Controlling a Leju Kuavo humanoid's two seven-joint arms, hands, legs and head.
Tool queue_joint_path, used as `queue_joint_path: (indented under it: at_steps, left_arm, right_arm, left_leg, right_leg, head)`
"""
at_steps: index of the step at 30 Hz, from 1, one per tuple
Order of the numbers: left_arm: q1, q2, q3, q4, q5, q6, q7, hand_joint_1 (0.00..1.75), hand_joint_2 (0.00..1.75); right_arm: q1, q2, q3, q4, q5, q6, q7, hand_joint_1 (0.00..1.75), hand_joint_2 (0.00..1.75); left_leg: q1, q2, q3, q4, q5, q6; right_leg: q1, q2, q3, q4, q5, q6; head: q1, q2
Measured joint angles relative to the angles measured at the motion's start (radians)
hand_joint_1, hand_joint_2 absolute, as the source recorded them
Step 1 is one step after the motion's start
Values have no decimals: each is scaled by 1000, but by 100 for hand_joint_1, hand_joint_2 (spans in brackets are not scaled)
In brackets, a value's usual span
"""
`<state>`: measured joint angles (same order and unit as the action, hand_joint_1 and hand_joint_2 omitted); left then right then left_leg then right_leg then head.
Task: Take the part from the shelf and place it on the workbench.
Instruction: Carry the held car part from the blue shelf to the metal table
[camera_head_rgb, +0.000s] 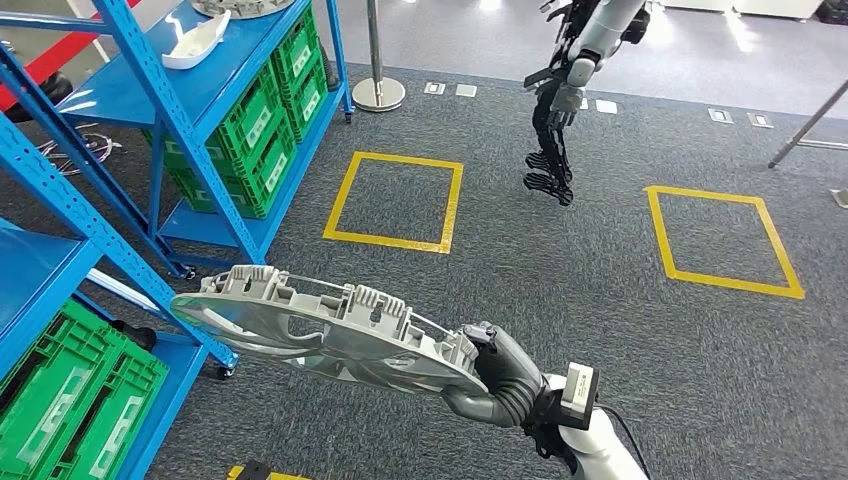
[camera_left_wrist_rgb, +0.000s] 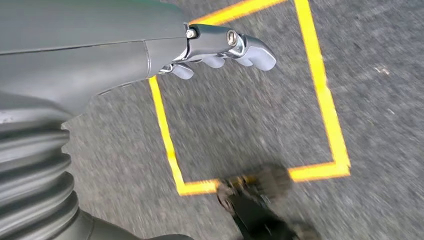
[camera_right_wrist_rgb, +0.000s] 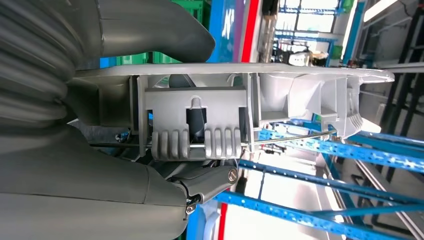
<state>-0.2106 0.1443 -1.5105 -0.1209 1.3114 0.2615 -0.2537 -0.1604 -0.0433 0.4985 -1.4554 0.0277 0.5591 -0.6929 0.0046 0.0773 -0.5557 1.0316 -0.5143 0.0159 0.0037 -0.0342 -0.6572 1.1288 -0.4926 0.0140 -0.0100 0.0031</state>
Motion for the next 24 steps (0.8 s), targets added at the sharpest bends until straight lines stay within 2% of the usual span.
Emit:
queue_joint_path:
  at_steps: [1,2,3,4,5,6,7,9,10,11,12,13,14,16,17,18,20,21,22,24]
  left_arm:
    - [-1,-1,2,0,17,-7,-7,0,175]
    - [-3,-1,5,0,31,-11,-13,0,175]
    - [-5,-2,8,0,40,-13,-17,0,175]
    - [-8,-2,10,0,45,-16,-19,0,175]
    - [-14,-3,11,-1,46,-19,-19,0,175]
    - [-19,-3,12,-1,45,-22,-18,0,175]
    - [-23,-3,12,-1,42,-25,-17,0,175]
    - [-25,-2,12,0,36,-28,-13,0,175]
    - [-24,-2,12,0,33,-28,-10,0,175]
    - [-23,-2,12,0,30,-28,-8,0,175]
    - [-23,-2,12,0,29,-28,-8,0,175]
    - [-23,-2,12,0,33,-28,-9,0,175]
    - [-24,-2,12,0,40,-28,-12,0,175]
    - [-25,-2,13,0,57,-28,-18,0,175]
    - [-26,-2,14,0,62,-28,-19,0,175]
    - [-27,-3,15,0,63,-28,-19,0,175]
    - [-31,-3,15,-1,66,-26,-18,0,175]
    - [-33,-3,15,0,67,-23,-18,0,175]
    - [-35,-3,15,0,68,-20,-18,0,175]
    - [-33,0,15,1,70,-13,-17,0,175]
  right_arm:
    - [-1,0,0,-1,1,-3,0,175,175]
    - [-2,1,0,-2,2,-6,-1,175,175]
    - [-2,1,0,-3,4,-8,-1,175,175]
    - [-2,1,0,-4,7,-10,-1,175,175]
    - [-1,2,0,-5,10,-10,-1,175,175]
    - [-2,2,0,-6,13,-10,-1,175,175]
    - [-5,3,0,-7,15,-9,-1,175,175]
    - [-12,8,0,-8,16,-9,-1,175,175]
    - [-15,11,0,-8,16,-9,-2,175,175]
    - [-15,13,0,-8,16,-9,-2,175,175]
    - [-15,14,0,-8,16,-9,-2,175,175]
    - [-15,14,0,-8,16,-9,-1,175,175]
    - [-15,14,0,-9,16,-9,0,175,175]
    - [-15,14,0,-12,15,-9,-1,175,175]
    - [-16,14,0,-15,15,-9,-1,175,175]
    - [-16,14,0,-17,14,-9,-1,175,175]
    - [-16,14,0,-18,11,-7,-1,175,175]
    - [-17,14,0,-18,8,-6,-1,175,175]
    - [-20,14,1,-18,6,-5,-1,175,175]
    - [-26,14,2,-18,4,-5,-1,175,175]
  left_leg:
    - [-2,10,2,0,-2,-3]
    - [-3,19,4,0,-3,-7]
    - [-3,28,5,-2,-4,-12]
    - [-3,39,8,-4,-5,-17]
    - [-1,40,9,-4,-7,-23]
    - [0,24,8,3,-14,-27]
    - [2,-1,-2,28,-31,-32]
    - [6,-57,-55,141,-90,-38]
    - [6,-68,-89,211,-117,-41]
    - [6,-72,-116,261,-130,-43]
    - [7,-73,-128,277,-122,-45]
    - [8,-75,-121,252,-95,-45]
    - [10,-84,-97,194,-56,-46]
    - [18,-129,-41,65,-2,-47]
    - [20,-147,-24,27,8,-46]
    - [19,-156,-17,13,6,-42]
    - [16,-136,-16,9,9,-28]
    - [15,-125,-14,6,11,-20]
    - [16,-112,-14,3,14,-13]
    - [12,-86,-13,0,15,-3]
  right_leg:
    - [6,-20,31,-58,16,-7]
    - [13,-35,47,-91,23,-13]
    - [17,-38,50,-102,22,-17]
    - [18,-25,49,-105,25,-21]
    - [16,-14,49,-109,29,-25]
    - [12,-3,51,-114,32,-30]
    - [7,8,53,-119,36,-34]
    - [1,33,54,-122,40,-39]
    - [0,46,54,-122,40,-39]
    - [-1,61,55,-121,40,-39]
    - [-1,75,55,-120,40,-39]
    - [-2,89,55,-118,40,-38]
    - [-4,103,56,-115,39,-35]
    - [-7,131,51,-105,35,-24]
    - [-9,143,47,-100,35,-17]
    - [-10,154,42,-98,36,-10]
    - [-13,176,35,-101,41,5]
    - [-13,168,31,-96,39,10]
    - [-11,146,19,-75,25,14]
    - [-8,80,-31,32,-31,19]
  head:
    - [0,0]
    - [0,0]
    - [0,0]
    - [-1,0]
    - [-1,0]
    - [-1,0]
    - [-2,0]
    - [-8,0]
    - [-11,0]
    - [-14,0]
    - [-15,0]
    - [-16,0]
    - [-16,0]
    - [-18,0]
    - [-18,0]
    - [-18,0]
    - [-18,0]
    - [-17,0]
    - [-13,0]
    - [-3,0]
